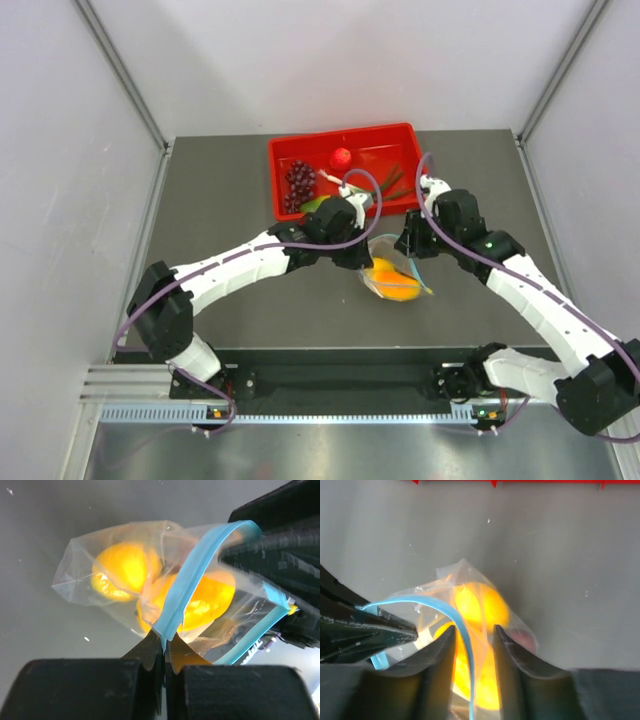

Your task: Open the zip-top bag and remove the fake food

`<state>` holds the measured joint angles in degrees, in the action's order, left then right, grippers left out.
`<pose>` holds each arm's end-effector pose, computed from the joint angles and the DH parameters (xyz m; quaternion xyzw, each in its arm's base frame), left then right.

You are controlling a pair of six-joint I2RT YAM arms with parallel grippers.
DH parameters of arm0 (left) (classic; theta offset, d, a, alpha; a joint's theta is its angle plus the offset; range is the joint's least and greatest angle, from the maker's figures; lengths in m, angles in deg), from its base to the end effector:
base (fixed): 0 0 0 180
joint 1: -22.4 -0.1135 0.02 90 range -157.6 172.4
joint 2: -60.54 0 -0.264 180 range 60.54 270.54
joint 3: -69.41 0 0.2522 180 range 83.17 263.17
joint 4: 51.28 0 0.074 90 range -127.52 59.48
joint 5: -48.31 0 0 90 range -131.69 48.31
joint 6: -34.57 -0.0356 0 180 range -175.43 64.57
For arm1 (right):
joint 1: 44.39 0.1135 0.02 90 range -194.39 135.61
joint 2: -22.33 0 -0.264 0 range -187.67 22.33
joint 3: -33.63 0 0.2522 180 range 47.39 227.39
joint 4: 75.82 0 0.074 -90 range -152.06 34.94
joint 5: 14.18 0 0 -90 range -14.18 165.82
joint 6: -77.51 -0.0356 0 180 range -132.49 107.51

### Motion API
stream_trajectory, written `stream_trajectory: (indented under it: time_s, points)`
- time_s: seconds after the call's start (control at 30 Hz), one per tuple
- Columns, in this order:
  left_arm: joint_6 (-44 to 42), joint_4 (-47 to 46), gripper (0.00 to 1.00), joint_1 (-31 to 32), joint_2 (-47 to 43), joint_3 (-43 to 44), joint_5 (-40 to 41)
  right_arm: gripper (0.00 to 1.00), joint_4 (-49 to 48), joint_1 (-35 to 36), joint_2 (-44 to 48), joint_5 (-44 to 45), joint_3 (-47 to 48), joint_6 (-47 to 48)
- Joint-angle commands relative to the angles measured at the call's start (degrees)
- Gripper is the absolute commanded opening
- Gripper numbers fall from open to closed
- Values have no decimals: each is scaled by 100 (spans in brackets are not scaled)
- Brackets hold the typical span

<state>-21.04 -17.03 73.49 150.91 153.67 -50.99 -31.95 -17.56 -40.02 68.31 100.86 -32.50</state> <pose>0.2189 -0.2803 0.2800 0.1650 0.8901 -0.3380 0.2573 0.2065 0.1096 0.3000 -0.0817 0.8973 0.2250 0.3708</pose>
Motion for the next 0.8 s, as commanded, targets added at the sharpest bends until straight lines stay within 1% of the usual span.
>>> stream_trajectory:
  time_s: [0.0, 0.03, 0.07, 0.13, 0.23, 0.27, 0.37, 0.57, 0.63, 0.77]
  points:
    - [6, 227, 0, -29, -37, 569, -247, 43, 267, -29, 328, -198, 645, 559]
    - [-3, 253, 0, -29, 33, 631, -256, 46, 398, -29, 381, -268, 751, 638]
    - [-3, 315, 0, -29, 68, 701, -265, 52, 469, -29, 486, -451, 979, 813]
    - [-38, 376, 0, -29, 182, 842, -344, 54, 662, -29, 574, -646, 1208, 946]
    - [-38, 447, 0, -29, 218, 904, -441, 57, 759, -20, 645, -1374, 1525, 1166]
    - [-29, 438, 0, -29, 209, 895, -467, 57, 838, -20, 575, -1785, 1569, 1210]
    - [-47, 429, 0, -29, 192, 852, -467, 56, 813, 15, 434, -2445, 1500, 1236]
    - [-64, 491, 0, -29, 236, 895, -476, 51, 496, 147, 390, -3290, 1104, 1113]
    - [-64, 491, 0, -29, 244, 913, -476, 50, 697, 182, 337, -3310, 1051, 1183]
    - [-99, 544, 0, -29, 280, 1001, -468, 49, 768, 182, 372, -2995, 665, 1324]
